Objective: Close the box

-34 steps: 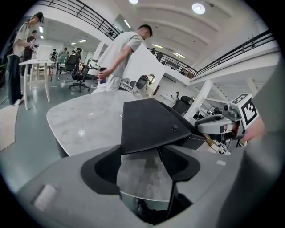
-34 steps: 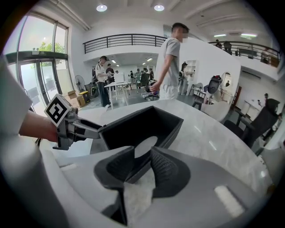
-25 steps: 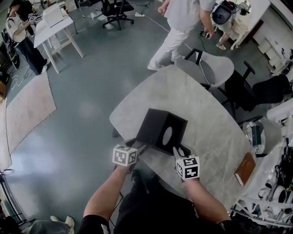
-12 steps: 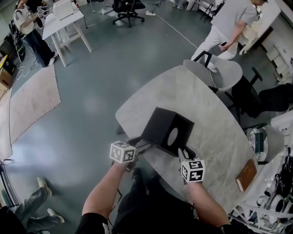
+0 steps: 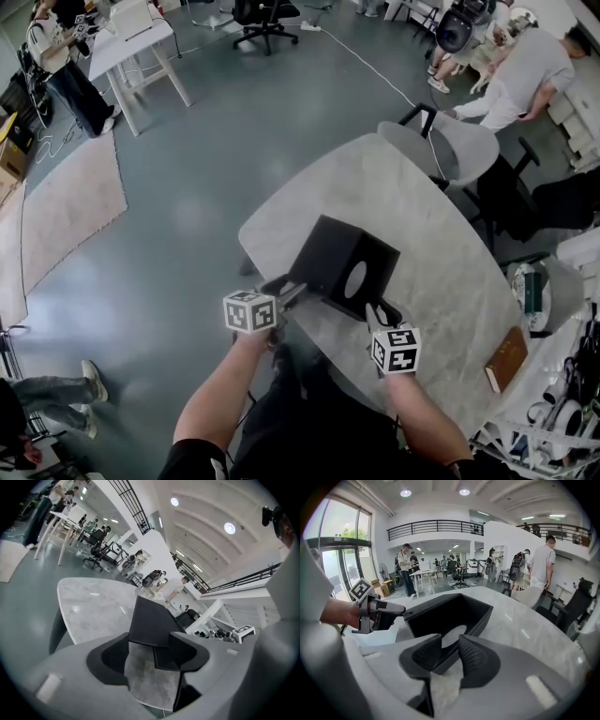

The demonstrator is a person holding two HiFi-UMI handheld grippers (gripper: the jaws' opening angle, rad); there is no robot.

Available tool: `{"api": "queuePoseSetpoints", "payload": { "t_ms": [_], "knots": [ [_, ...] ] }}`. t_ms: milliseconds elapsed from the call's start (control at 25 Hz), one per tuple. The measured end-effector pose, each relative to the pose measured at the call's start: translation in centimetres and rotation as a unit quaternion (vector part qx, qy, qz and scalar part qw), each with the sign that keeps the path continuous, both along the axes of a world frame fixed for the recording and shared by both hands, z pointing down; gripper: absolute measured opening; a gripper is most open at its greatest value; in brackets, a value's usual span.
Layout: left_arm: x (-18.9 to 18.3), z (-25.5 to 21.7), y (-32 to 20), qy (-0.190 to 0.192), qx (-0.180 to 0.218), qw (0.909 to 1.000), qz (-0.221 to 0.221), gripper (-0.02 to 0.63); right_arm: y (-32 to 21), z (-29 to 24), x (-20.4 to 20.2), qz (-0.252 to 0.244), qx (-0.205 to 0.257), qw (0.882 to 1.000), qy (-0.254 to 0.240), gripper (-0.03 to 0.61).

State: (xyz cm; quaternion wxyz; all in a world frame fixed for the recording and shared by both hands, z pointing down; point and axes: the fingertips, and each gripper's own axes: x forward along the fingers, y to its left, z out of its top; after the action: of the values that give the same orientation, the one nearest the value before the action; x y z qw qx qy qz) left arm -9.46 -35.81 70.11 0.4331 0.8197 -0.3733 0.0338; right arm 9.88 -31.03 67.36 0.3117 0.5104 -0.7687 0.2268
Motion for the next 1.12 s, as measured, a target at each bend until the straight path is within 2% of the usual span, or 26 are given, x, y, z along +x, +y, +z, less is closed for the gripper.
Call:
{"api": "queuePoseSetpoints", "payload": {
  "t_ms": [240, 320, 440, 520, 600, 680, 800, 1040, 1120],
  "knots": [
    [-1.4, -1.1, -0.9, 0.003, 0.002, 0.9983, -0.058, 0.165, 0.2, 0.1, 0.0, 0.007, 0.004, 1.000, 0.002, 0.120],
    [-1.7, -1.7, -1.1, 0.020, 0.005, 0.9968, -0.077, 0.155, 0.3, 0.1, -0.1, 0.010, 0.006, 1.000, 0.003, 0.120],
    [-2.1, -3.1, -1.7, 0.066, 0.008, 0.9921, -0.106, 0.153, 0.3, 0.0, -0.2, 0.015, 0.004, 1.000, 0.000, 0.120],
    [-2.2, -3.7, -2.0, 0.074, 0.008, 0.9901, -0.119, 0.145, 0.3, -0.1, -0.2, 0.021, 0.002, 1.000, -0.003, 0.120],
    [-2.5, -4.2, -2.2, 0.069, 0.011, 0.9892, -0.129, 0.111, 0.4, -0.1, -0.2, 0.026, 0.002, 1.000, -0.001, 0.120],
    [-2.7, -4.8, -2.3, 0.056, 0.016, 0.9897, -0.131, 0.058, 0.5, 0.0, -0.4, 0.028, 0.004, 1.000, 0.005, 0.120],
    [-2.8, -5.3, -2.2, 0.037, 0.021, 0.9913, -0.124, 0.058, 0.5, -0.1, -0.8, 0.031, 0.009, 0.999, 0.011, 0.120],
    [-1.7, -7.9, -2.3, 0.059, 0.043, 0.9900, -0.121, 0.035, 0.4, -0.1, -0.3, 0.035, 0.003, 0.999, 0.001, 0.120],
    [-0.6, -9.1, -2.0, 0.052, 0.059, 0.9917, -0.102, 0.031, 0.4, -0.2, -0.3, 0.033, -0.002, 0.999, -0.013, 0.120]
  ]
}}
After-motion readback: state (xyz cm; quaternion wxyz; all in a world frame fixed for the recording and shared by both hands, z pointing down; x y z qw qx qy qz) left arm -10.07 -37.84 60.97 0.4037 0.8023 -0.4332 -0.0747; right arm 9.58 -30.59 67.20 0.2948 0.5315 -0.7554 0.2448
